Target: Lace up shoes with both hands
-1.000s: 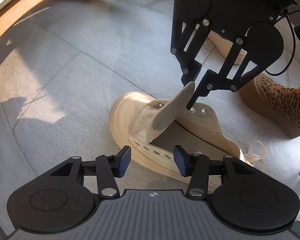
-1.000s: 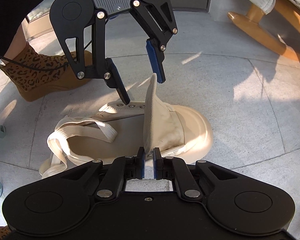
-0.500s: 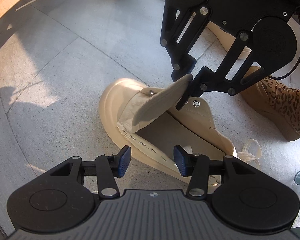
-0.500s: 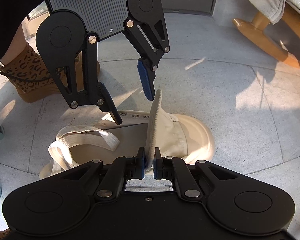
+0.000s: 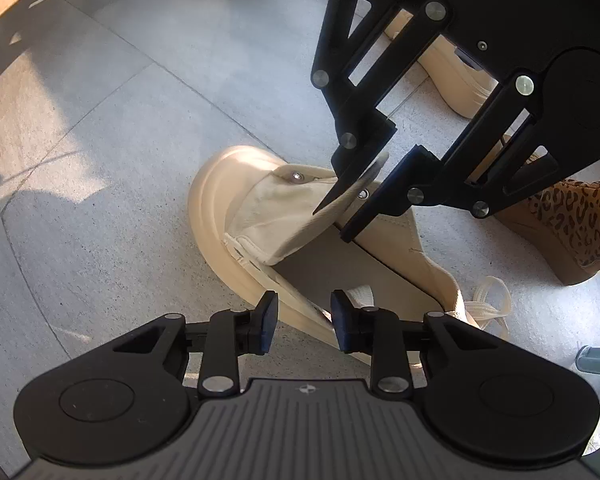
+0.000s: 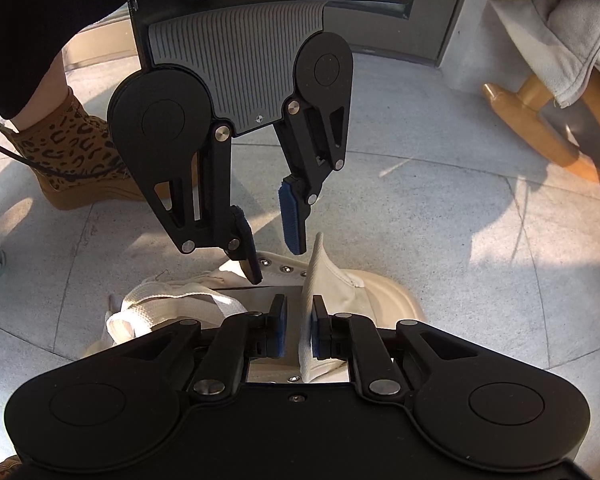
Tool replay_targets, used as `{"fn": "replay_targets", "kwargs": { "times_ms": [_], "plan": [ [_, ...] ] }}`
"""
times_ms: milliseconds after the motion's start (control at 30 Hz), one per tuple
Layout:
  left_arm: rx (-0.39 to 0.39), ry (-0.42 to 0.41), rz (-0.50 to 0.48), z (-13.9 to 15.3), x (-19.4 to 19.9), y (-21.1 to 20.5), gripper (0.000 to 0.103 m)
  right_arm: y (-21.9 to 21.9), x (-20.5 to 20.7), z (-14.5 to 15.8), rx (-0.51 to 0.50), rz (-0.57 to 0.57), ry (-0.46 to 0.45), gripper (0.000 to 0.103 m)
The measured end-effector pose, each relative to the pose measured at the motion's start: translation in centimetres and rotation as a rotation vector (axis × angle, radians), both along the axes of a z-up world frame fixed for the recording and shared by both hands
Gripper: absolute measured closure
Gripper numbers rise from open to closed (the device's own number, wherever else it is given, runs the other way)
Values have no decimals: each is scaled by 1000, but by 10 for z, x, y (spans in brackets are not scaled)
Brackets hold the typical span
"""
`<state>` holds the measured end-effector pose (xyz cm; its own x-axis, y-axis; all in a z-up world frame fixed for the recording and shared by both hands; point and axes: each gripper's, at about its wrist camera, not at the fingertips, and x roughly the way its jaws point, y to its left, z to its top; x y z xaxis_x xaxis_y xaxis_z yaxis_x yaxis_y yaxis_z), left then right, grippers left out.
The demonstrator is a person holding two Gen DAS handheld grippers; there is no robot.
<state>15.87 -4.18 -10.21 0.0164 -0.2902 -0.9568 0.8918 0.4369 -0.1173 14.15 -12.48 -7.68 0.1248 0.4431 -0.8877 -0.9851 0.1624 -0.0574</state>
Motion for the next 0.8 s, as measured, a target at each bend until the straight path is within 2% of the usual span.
{"fn": "replay_targets", "kwargs": {
  "times_ms": [200, 400, 433, 600, 667, 800],
  "plan": [
    [4, 4, 10, 0, -1, 1, 87, 8, -13, -17, -57, 57, -5, 99],
    [-14, 32, -31, 6, 2, 4, 87, 14, -11, -30, -67, 25, 26, 99],
    [-33, 40, -53, 12, 2, 5, 87, 14, -11, -31, -68, 22, 28, 99],
    [-130, 77, -15, 30, 9, 5, 87, 14, -10, -37, -61, -10, 47, 99],
    [-125, 70, -17, 28, 9, -1, 87, 14, -10, -42, -60, -23, 54, 97],
    [-63, 32, -46, 16, 7, -13, 87, 14, -13, -43, -57, -33, 71, 88]
  ]
}}
